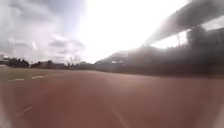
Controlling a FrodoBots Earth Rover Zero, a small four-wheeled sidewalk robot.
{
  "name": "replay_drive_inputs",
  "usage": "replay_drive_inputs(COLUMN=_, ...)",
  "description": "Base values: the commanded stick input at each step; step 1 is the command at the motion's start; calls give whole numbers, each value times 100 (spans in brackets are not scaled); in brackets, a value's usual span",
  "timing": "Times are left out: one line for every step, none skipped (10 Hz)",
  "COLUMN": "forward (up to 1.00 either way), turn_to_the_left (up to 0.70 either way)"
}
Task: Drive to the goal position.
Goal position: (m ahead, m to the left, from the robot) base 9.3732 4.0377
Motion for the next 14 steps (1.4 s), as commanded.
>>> replay_drive_inputs(forward=70, turn_to_the_left=0)
replay_drive_inputs(forward=70, turn_to_the_left=0)
replay_drive_inputs(forward=70, turn_to_the_left=0)
replay_drive_inputs(forward=70, turn_to_the_left=0)
replay_drive_inputs(forward=70, turn_to_the_left=0)
replay_drive_inputs(forward=70, turn_to_the_left=0)
replay_drive_inputs(forward=70, turn_to_the_left=0)
replay_drive_inputs(forward=70, turn_to_the_left=0)
replay_drive_inputs(forward=70, turn_to_the_left=0)
replay_drive_inputs(forward=70, turn_to_the_left=0)
replay_drive_inputs(forward=70, turn_to_the_left=0)
replay_drive_inputs(forward=70, turn_to_the_left=0)
replay_drive_inputs(forward=70, turn_to_the_left=0)
replay_drive_inputs(forward=70, turn_to_the_left=0)
